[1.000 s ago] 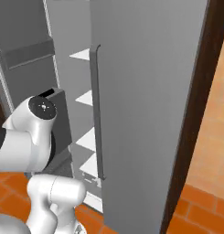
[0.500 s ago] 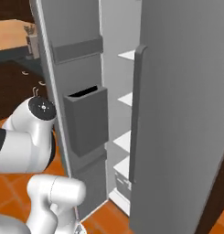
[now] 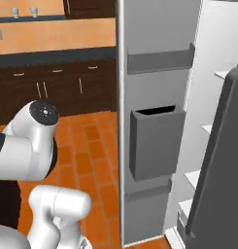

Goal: Take the meat container that has the chicken drumstick and place it on the second highest rack of the freezer. Then take the vegetable container that has the squash and garlic and place it on the highest rack of the freezer.

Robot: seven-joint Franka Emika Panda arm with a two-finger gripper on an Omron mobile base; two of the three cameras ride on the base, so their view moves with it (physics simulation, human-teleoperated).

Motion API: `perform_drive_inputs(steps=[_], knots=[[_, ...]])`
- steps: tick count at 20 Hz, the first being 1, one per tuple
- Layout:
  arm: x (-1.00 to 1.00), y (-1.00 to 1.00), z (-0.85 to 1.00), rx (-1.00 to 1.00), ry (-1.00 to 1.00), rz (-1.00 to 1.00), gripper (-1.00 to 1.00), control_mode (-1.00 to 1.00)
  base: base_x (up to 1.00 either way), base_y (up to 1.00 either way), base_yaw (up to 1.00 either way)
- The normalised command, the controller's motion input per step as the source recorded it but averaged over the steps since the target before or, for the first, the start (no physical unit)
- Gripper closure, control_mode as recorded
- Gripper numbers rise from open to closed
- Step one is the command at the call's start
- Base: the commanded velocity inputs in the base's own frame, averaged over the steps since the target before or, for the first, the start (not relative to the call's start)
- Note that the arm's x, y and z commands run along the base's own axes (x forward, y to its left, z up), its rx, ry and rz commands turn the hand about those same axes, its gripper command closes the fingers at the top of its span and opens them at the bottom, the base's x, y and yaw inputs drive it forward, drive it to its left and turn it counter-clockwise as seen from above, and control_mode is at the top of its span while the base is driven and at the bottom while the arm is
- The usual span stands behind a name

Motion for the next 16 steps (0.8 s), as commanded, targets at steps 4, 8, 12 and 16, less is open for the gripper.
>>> perform_drive_inputs(steps=[4,8,12,16], knots=[[0.0,0.0,0.0,0.0,0.0,0.0,-1.0,1.0,-0.01,0.54,0.79],[0.0,0.0,0.0,0.0,0.0,0.0,-1.0,1.0,0.65,0.68,0.48],[0.0,0.0,0.0,0.0,0.0,0.0,-1.0,1.0,1.0,0.57,0.09],[0.0,0.0,0.0,0.0,0.0,0.0,-1.0,1.0,1.0,0.51,0.06]])
